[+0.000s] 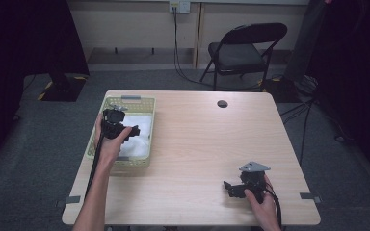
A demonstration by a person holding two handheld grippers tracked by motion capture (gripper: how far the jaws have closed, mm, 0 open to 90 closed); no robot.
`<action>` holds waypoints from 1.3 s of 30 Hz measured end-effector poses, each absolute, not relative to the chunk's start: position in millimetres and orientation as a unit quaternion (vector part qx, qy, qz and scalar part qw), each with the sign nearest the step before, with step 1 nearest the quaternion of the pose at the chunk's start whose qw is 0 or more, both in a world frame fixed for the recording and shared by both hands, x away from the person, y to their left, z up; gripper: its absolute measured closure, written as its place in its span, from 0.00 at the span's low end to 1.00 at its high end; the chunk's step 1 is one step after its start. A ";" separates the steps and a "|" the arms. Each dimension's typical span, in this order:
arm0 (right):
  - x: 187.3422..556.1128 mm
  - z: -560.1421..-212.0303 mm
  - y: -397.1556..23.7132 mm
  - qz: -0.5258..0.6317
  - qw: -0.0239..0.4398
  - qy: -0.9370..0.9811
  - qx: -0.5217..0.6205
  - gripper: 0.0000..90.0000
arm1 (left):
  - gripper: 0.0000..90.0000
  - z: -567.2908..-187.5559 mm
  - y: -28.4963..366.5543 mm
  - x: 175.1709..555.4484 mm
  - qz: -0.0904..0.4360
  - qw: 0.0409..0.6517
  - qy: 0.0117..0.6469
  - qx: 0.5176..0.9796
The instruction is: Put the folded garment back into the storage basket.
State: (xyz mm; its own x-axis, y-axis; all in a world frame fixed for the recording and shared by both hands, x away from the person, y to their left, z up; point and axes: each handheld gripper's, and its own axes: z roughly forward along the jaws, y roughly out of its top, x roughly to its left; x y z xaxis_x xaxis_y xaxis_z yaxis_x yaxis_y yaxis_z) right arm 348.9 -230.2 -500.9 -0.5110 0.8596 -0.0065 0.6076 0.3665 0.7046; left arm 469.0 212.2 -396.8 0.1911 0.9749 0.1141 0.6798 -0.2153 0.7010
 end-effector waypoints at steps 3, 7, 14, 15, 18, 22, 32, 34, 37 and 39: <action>348.9 -500.9 -230.2 0.330 0.191 0.804 0.456 0.00 | 0.07 -397.9 211.6 464.1 0.291 0.262 0.567 0.725; 348.8 -500.9 -230.1 0.330 0.191 0.804 0.457 0.00 | 0.07 -399.5 214.1 460.2 0.280 0.268 0.576 0.720; 348.7 -500.9 -229.8 0.329 0.192 0.804 0.457 0.00 | 0.09 -403.2 219.9 448.5 0.265 0.280 0.583 0.715; 348.6 -500.9 -229.8 0.329 0.191 0.803 0.458 0.00 | 0.09 -403.2 219.9 448.5 0.265 0.280 0.583 0.715; 348.7 -500.9 -229.7 0.329 0.191 0.803 0.458 0.00 | 0.09 -405.8 224.7 440.9 0.266 0.281 0.585 0.713; 348.7 -500.9 -229.7 0.329 0.191 0.804 0.458 0.00 | 0.09 -408.7 225.1 434.2 0.273 0.285 0.586 0.708; 348.7 -500.9 -229.7 0.329 0.191 0.804 0.457 0.00 | 0.07 -418.4 221.7 417.9 0.272 0.287 0.588 0.705; 348.7 -500.8 -229.6 0.329 0.191 0.803 0.458 0.00 | 0.07 -420.5 220.4 415.2 0.268 0.291 0.588 0.706; 348.7 -500.8 -229.6 0.329 0.191 0.803 0.458 0.00 | 0.07 -423.3 216.8 410.0 0.269 0.296 0.583 0.707; 348.7 -500.9 -229.7 0.329 0.191 0.804 0.458 0.00 | 0.07 -423.9 215.5 408.6 0.271 0.293 0.579 0.711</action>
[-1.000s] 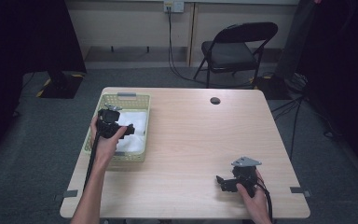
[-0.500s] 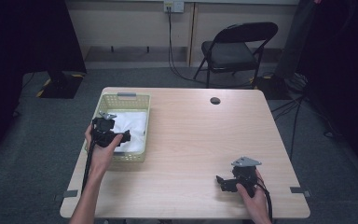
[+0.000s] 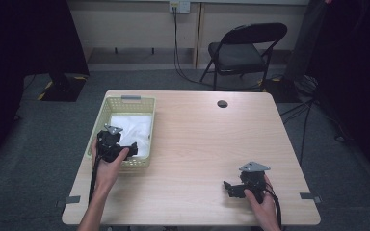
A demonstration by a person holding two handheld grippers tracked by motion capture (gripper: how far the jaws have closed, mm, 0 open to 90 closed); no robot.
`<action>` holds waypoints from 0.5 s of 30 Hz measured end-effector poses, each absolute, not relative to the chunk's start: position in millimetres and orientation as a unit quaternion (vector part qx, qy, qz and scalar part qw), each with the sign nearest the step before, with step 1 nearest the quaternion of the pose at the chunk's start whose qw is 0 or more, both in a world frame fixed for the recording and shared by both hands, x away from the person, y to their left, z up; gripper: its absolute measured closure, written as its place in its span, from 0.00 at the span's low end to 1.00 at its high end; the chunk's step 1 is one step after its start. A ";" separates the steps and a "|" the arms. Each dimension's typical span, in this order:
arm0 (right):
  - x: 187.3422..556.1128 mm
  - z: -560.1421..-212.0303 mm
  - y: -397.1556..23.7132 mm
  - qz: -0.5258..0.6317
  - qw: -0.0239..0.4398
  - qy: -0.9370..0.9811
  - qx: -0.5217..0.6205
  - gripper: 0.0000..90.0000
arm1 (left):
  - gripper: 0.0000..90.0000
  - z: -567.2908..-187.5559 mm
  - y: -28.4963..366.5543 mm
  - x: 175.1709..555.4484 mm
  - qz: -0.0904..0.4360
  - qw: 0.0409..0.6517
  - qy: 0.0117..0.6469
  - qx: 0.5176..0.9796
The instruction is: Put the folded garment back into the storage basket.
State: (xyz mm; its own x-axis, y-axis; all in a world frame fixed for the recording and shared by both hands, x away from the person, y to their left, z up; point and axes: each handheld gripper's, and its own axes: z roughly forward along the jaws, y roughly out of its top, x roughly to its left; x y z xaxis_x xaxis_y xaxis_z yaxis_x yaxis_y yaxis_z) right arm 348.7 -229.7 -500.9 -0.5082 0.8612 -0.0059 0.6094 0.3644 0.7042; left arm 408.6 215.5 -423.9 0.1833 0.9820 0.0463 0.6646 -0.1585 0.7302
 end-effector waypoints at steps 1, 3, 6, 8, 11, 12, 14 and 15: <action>348.7 -500.9 -229.7 0.329 0.191 0.804 0.458 0.00 | 0.07 -423.8 215.1 407.8 0.272 0.293 0.581 0.709; 348.7 -500.9 -229.6 0.329 0.191 0.804 0.457 0.00 | 0.07 -422.8 215.5 405.2 0.276 0.295 0.582 0.706; 348.7 -500.8 -229.6 0.329 0.191 0.803 0.458 0.00 | 0.07 -421.9 216.1 401.0 0.275 0.300 0.578 0.708; 348.7 -500.8 -229.6 0.329 0.191 0.803 0.458 0.00 | 0.07 -421.9 218.1 398.5 0.273 0.305 0.581 0.704; 348.7 -500.9 -229.6 0.329 0.191 0.804 0.457 0.00 | 0.07 -421.6 220.5 395.5 0.275 0.304 0.582 0.702; 348.7 -500.9 -229.7 0.329 0.191 0.804 0.457 0.00 | 0.07 -421.5 221.5 393.7 0.275 0.304 0.583 0.701; 348.7 -500.8 -229.6 0.329 0.191 0.803 0.458 0.00 | 0.07 -420.9 223.0 388.3 0.288 0.315 0.582 0.692; 348.7 -500.9 -229.7 0.329 0.191 0.804 0.457 0.00 | 0.07 -420.6 223.9 386.4 0.290 0.317 0.582 0.691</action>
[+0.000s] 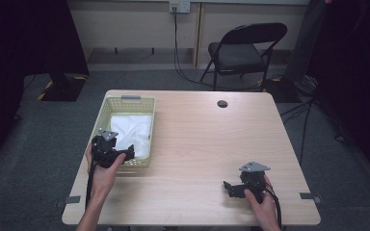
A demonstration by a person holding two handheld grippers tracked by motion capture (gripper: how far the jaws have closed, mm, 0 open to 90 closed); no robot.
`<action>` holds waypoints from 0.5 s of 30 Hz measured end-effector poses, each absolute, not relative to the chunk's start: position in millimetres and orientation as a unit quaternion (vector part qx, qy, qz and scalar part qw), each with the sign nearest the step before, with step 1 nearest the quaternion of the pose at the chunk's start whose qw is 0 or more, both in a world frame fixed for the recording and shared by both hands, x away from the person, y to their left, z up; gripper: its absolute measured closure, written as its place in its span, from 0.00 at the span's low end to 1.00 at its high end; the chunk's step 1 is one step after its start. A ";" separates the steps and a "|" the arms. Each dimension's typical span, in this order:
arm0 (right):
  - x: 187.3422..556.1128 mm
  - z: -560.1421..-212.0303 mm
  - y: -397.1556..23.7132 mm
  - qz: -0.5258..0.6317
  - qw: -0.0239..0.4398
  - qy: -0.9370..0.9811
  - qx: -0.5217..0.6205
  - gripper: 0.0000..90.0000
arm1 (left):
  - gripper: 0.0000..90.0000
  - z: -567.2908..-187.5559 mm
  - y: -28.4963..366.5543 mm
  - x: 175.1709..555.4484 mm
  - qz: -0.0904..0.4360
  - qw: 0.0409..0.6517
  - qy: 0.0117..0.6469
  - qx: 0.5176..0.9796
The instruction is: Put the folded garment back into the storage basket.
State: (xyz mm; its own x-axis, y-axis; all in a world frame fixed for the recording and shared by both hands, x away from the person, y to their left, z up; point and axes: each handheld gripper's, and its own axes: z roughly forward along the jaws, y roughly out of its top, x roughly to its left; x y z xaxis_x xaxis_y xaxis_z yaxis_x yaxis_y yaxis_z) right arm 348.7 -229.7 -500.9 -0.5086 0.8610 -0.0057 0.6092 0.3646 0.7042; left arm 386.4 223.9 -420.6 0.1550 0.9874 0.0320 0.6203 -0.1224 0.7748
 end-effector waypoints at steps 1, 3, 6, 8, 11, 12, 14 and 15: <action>348.7 -500.8 -229.6 0.329 0.191 0.803 0.458 0.00 | 0.07 -420.3 224.9 385.1 0.286 0.317 0.585 0.690; 348.7 -500.9 -229.7 0.329 0.191 0.804 0.457 0.00 | 0.07 -420.2 226.2 382.9 0.285 0.321 0.588 0.685; 348.8 -500.9 -229.5 0.330 0.191 0.803 0.458 0.00 | 0.07 -420.3 226.1 381.0 0.284 0.319 0.594 0.682; 348.8 -500.9 -229.5 0.329 0.191 0.804 0.458 0.00 | 0.07 -421.2 225.4 378.1 0.279 0.319 0.600 0.679; 348.8 -500.9 -229.5 0.329 0.191 0.803 0.458 0.00 | 0.07 -420.5 224.5 373.2 0.281 0.316 0.598 0.681; 348.8 -500.9 -229.5 0.329 0.191 0.803 0.458 0.00 | 0.07 -419.4 224.3 371.5 0.283 0.315 0.597 0.682; 348.8 -500.9 -229.5 0.329 0.191 0.803 0.458 0.00 | 0.07 -418.0 224.1 367.5 0.285 0.314 0.594 0.684; 348.8 -500.8 -229.5 0.329 0.191 0.803 0.458 0.00 | 0.07 -417.8 224.3 365.3 0.284 0.314 0.591 0.686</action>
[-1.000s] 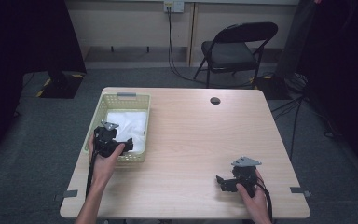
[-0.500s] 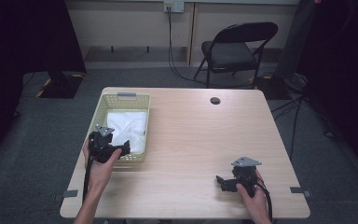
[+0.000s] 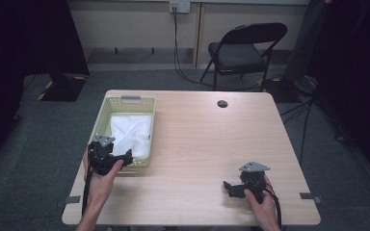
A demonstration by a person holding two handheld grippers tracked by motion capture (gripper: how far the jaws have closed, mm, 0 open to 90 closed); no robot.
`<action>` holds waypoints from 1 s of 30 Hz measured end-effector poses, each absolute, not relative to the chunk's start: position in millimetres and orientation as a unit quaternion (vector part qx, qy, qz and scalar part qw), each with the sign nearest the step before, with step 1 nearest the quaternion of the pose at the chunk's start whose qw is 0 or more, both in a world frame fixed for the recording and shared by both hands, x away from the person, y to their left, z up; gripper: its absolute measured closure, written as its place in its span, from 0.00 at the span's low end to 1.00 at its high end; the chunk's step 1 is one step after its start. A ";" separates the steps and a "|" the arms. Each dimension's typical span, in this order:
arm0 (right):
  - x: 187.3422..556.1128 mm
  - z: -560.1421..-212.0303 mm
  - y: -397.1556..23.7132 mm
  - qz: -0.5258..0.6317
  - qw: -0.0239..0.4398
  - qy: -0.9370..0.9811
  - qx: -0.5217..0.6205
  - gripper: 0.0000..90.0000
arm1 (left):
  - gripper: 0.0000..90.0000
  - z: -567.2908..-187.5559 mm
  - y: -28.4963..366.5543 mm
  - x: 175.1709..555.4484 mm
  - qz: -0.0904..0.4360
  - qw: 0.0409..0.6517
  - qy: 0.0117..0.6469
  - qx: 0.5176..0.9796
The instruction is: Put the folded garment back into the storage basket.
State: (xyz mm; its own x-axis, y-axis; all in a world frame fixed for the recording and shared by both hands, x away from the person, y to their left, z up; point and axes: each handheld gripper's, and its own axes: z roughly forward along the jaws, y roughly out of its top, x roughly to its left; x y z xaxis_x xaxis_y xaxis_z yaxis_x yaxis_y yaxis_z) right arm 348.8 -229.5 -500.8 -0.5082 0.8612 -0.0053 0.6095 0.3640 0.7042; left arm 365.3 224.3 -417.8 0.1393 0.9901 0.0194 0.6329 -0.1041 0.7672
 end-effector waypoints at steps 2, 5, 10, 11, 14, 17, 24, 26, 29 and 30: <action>348.8 -500.9 -229.5 0.329 0.191 0.803 0.458 0.00 | 0.07 -419.2 224.1 361.2 0.287 0.312 0.585 0.691; 348.8 -500.9 -229.5 0.329 0.191 0.803 0.458 0.00 | 0.07 -421.4 223.3 355.4 0.303 0.310 0.579 0.690; 348.8 -500.8 -229.5 0.329 0.191 0.803 0.458 0.00 | 0.07 -425.6 223.6 345.8 0.283 0.312 0.577 0.700; 348.8 -500.9 -229.5 0.330 0.191 0.803 0.458 0.00 | 0.07 -426.1 223.9 344.1 0.284 0.311 0.577 0.700; 348.8 -500.9 -229.3 0.330 0.191 0.803 0.458 0.00 | 0.07 -427.9 226.2 337.5 0.282 0.311 0.579 0.699; 348.8 -500.8 -229.2 0.330 0.191 0.803 0.459 0.00 | 0.07 -429.5 228.0 332.3 0.277 0.307 0.578 0.703; 348.8 -500.8 -229.2 0.330 0.191 0.803 0.459 0.00 | 0.07 -444.0 230.7 322.7 0.268 0.295 0.582 0.708; 348.8 -500.8 -229.2 0.330 0.191 0.803 0.459 0.00 | 0.07 -450.2 231.9 322.1 0.265 0.288 0.586 0.710; 348.8 -500.9 -229.3 0.330 0.191 0.803 0.458 0.00 | 0.07 -456.7 233.5 321.6 0.255 0.282 0.591 0.712; 348.8 -500.8 -229.2 0.330 0.191 0.803 0.459 0.00 | 0.07 -458.3 233.0 321.6 0.250 0.279 0.590 0.715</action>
State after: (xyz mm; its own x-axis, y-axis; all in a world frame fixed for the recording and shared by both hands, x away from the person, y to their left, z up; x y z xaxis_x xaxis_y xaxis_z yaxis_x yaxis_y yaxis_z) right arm 348.8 -229.2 -500.8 -0.5062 0.8624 -0.0034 0.6110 0.3615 0.7043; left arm 321.6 233.0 -458.3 0.1773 0.9837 0.0290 0.7048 -0.1475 0.6939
